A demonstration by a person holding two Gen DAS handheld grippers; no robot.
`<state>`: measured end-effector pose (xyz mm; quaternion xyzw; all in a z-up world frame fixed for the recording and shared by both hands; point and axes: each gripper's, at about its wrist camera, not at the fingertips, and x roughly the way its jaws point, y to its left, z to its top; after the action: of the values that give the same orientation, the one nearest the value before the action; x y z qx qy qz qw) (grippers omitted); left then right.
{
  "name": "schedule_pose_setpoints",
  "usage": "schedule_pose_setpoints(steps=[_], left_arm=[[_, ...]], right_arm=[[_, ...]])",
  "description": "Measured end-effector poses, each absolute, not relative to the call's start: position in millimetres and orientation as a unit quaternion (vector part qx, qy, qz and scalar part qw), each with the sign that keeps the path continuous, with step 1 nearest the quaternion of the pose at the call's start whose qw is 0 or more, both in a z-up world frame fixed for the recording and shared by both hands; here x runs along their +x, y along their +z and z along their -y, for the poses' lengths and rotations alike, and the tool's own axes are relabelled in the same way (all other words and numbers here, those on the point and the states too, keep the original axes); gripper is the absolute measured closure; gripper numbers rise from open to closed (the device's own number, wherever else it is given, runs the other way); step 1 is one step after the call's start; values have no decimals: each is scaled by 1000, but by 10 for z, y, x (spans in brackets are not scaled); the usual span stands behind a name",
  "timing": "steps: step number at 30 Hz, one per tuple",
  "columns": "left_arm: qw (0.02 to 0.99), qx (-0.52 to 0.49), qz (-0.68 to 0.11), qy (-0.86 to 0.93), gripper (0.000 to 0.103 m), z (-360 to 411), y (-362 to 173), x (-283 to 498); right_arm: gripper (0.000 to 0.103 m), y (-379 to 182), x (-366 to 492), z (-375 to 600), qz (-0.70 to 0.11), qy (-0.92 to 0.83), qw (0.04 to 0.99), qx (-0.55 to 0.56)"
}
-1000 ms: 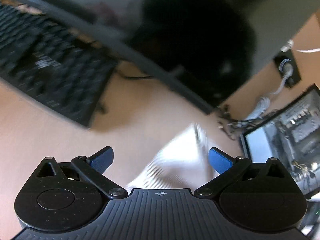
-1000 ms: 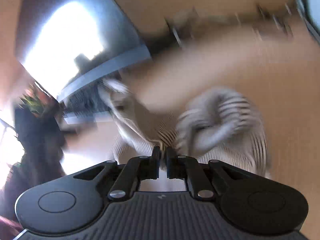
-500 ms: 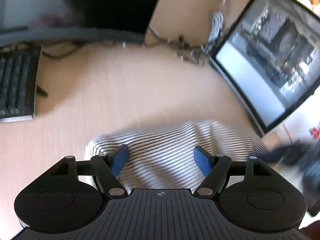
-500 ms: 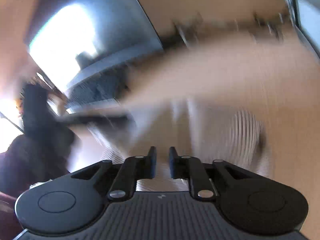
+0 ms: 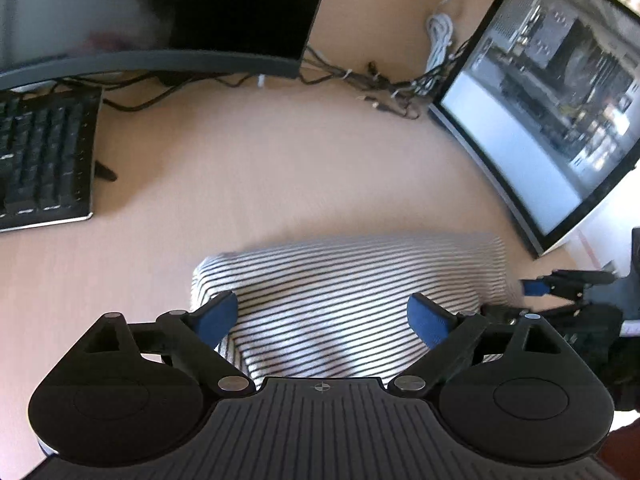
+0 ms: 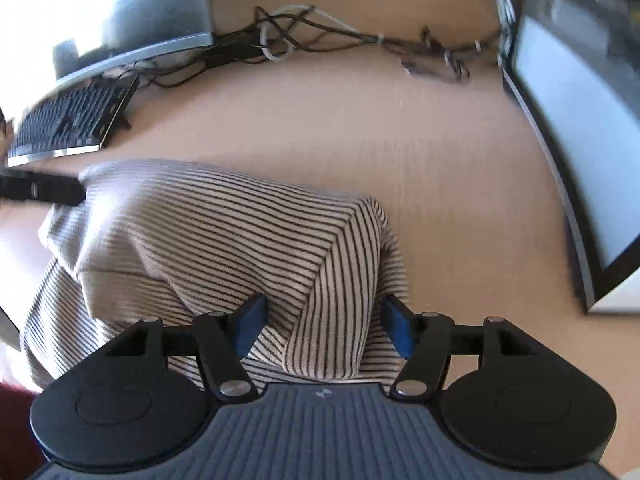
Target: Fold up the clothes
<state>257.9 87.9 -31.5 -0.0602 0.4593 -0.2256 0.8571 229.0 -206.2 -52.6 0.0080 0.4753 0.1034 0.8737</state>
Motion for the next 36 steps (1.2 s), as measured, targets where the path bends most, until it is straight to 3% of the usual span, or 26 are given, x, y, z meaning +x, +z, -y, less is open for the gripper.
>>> schedule_pose_setpoints(steps=[5, 10, 25, 32, 34, 36], left_arm=[[864, -36, -478, -153, 5, -884, -410, 2656], [834, -126, -504, -186, 7, -1008, -543, 2755], [879, -60, -443, -166, 11, -751, -635, 3813], [887, -93, -432, -130, 9, -1155, -402, 3582], [885, -115, -427, -147, 8, -1198, -303, 3385], [879, -133, -424, -175, 8, -1198, -230, 3165]], right_arm=[[40, -664, 2347, 2119, -470, 108, 874, 49], [40, -727, 2343, 2134, -452, 114, 883, 47], [39, -770, 3504, 2236, -405, 69, 911, 4], [31, -601, 3427, 2447, -394, 36, 918, 10], [35, -532, 3286, 2503, -388, 38, 920, 24], [65, -497, 3100, 2498, -391, 54, 918, 34]])
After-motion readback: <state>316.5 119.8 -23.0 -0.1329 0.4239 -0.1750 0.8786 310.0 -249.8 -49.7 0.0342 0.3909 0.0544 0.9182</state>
